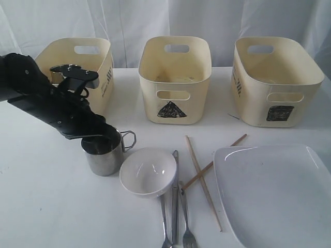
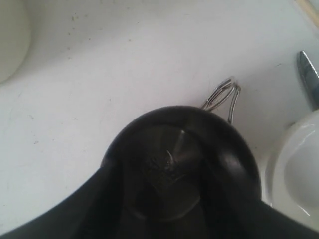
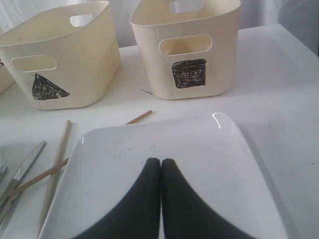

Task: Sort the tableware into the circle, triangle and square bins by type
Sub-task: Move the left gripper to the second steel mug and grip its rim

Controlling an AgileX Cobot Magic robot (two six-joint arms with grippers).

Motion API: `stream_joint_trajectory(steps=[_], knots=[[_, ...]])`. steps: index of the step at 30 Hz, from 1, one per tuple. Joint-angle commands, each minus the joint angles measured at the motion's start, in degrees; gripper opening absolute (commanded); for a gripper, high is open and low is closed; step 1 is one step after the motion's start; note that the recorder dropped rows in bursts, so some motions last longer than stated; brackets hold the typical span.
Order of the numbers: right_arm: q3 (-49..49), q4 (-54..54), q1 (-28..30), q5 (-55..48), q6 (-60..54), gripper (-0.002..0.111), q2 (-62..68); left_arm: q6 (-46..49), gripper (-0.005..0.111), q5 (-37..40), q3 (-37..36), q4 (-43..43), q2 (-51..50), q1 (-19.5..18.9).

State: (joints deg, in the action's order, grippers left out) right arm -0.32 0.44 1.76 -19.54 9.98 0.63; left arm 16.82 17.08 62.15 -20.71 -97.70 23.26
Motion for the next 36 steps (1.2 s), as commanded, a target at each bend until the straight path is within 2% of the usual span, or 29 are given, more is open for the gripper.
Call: stream_joint_trajectory(steps=[1, 12, 21, 27, 36], knots=[[0.3, 0.0, 0.0, 0.3, 0.3, 0.0, -0.2, 0.3, 0.052, 2.3, 2.0, -0.7, 0.1, 0.3], [0.3, 0.0, 0.0, 0.3, 0.3, 0.0, -0.2, 0.3, 0.052, 11.2, 6.2, 0.3, 2.8, 0.3], [0.3, 0.0, 0.0, 0.3, 0.3, 0.0, -0.2, -1.8, 0.052, 14.5, 6.3, 9.2, 6.2, 0.3], [0.3, 0.0, 0.0, 0.3, 0.3, 0.0, -0.2, -3.6, 0.052, 13.4, 6.3, 13.3, 5.1, 0.3], [0.3, 0.0, 0.0, 0.3, 0.3, 0.0, -0.2, -4.2, 0.052, 10.7, 6.3, 13.5, -1.8, 0.3]])
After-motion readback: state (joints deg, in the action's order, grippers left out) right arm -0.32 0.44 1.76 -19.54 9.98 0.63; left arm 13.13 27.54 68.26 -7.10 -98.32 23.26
